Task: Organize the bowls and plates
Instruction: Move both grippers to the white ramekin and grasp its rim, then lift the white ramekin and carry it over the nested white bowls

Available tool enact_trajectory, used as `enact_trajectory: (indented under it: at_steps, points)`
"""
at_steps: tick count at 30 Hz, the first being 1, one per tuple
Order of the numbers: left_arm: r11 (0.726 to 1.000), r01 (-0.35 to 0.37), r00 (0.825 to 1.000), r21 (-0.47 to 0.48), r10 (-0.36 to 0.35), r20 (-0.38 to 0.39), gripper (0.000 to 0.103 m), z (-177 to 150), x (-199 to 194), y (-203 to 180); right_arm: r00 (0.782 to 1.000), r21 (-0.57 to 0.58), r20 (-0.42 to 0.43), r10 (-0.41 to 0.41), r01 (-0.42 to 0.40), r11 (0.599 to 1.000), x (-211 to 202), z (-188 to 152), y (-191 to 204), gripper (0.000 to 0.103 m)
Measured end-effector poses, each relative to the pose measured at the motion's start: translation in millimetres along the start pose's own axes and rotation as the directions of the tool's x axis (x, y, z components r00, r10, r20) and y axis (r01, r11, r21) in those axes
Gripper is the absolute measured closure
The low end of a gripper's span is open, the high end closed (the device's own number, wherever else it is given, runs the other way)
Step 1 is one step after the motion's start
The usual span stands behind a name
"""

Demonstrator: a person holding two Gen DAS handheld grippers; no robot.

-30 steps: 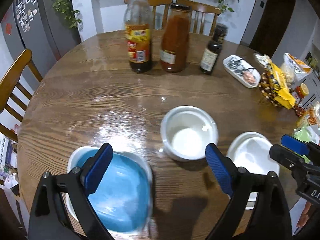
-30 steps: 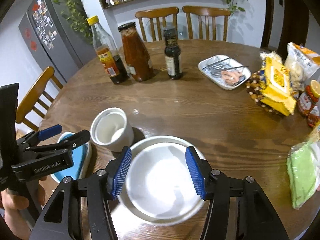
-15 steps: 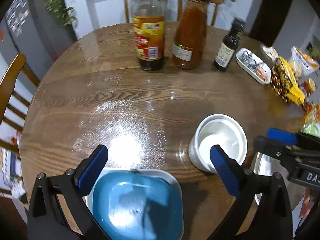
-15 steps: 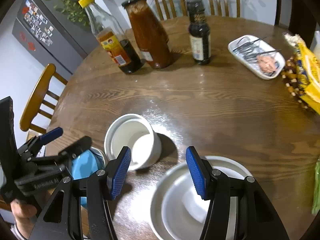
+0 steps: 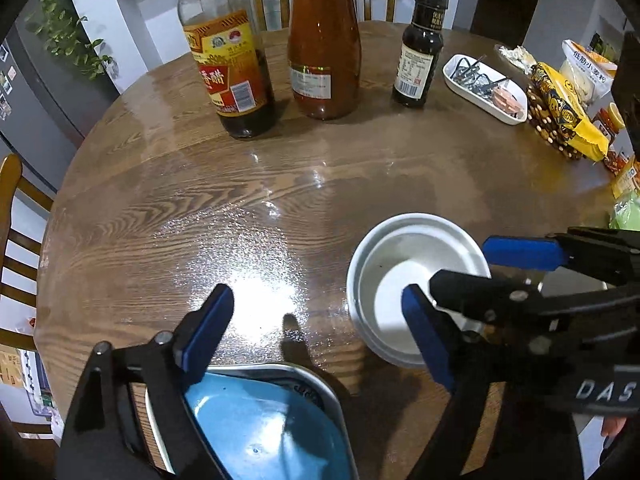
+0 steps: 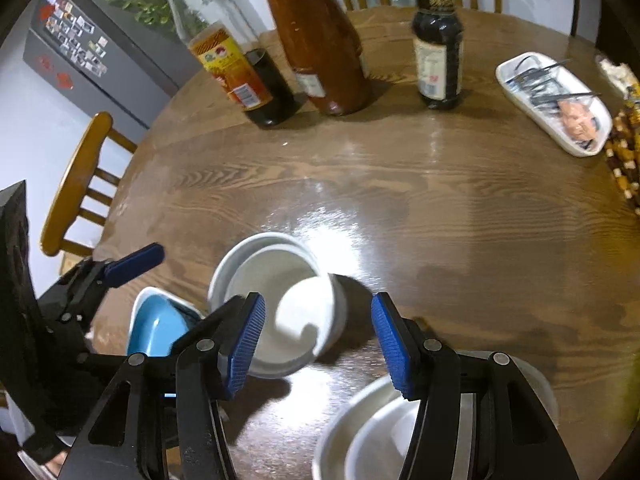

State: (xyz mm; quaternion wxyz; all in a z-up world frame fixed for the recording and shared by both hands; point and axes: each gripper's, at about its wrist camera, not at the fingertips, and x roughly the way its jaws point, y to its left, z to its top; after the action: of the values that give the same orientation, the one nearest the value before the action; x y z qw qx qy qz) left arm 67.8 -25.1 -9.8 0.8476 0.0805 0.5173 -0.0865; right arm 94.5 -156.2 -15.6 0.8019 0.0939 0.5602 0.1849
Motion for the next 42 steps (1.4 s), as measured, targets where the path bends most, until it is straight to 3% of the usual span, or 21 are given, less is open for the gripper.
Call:
enact_trajectory:
  at_steps: [2, 9, 11, 19, 24, 33, 37, 42]
  points:
    - [1.000, 0.012, 1.000, -0.003, -0.012, -0.014, 0.037, -0.8, 4.5, -1.2, 1.000, -0.009, -0.002, -0.008, 0.008, 1.000, 3.0, 0.7, 1.2, 0.046]
    - [0.999, 0.032, 0.998, -0.005, -0.032, -0.050, 0.053, -0.9, 17.0, -8.0, 0.999, -0.024, -0.040, -0.006, 0.005, 1.000, 16.3, 3.8, 1.4, 0.061]
    - [0.999, 0.042, 0.997, -0.011, -0.043, -0.060, 0.062, -0.7, 20.0, -9.2, 0.999, -0.031, -0.046, -0.011, 0.010, 0.999, 19.3, 4.4, 1.1, 0.071]
    - [0.997, 0.073, 0.993, -0.036, -0.076, -0.095, 0.061, -2.5, 34.2, -14.6, 0.997, -0.012, -0.072, -0.009, 0.008, 1.000, 33.3, 4.5, -9.8, 0.079]
    - [0.994, 0.103, 0.991, -0.037, -0.105, -0.086, 0.073, -0.8, 34.9, -19.8, 0.997, -0.026, -0.065, -0.029, 0.027, 0.999, 37.4, 4.7, -8.3, 0.081]
    - [0.998, 0.060, 0.997, -0.003, -0.060, -0.039, 0.075, 1.6, 31.9, -24.9, 0.999, -0.024, -0.020, -0.045, 0.045, 0.999, 33.1, 4.7, -7.1, 0.083]
    - [0.999, 0.052, 0.998, -0.010, -0.052, -0.024, 0.083, 2.5, 30.6, -22.9, 0.999, -0.003, -0.002, -0.034, 0.034, 0.999, 29.1, 4.7, -10.9, 0.085]
    - [0.998, 0.052, 0.999, -0.033, -0.052, -0.009, 0.084, 3.4, 28.2, -20.1, 1.000, 0.012, 0.022, -0.019, 0.019, 1.000, 23.7, 3.7, -12.3, 0.086]
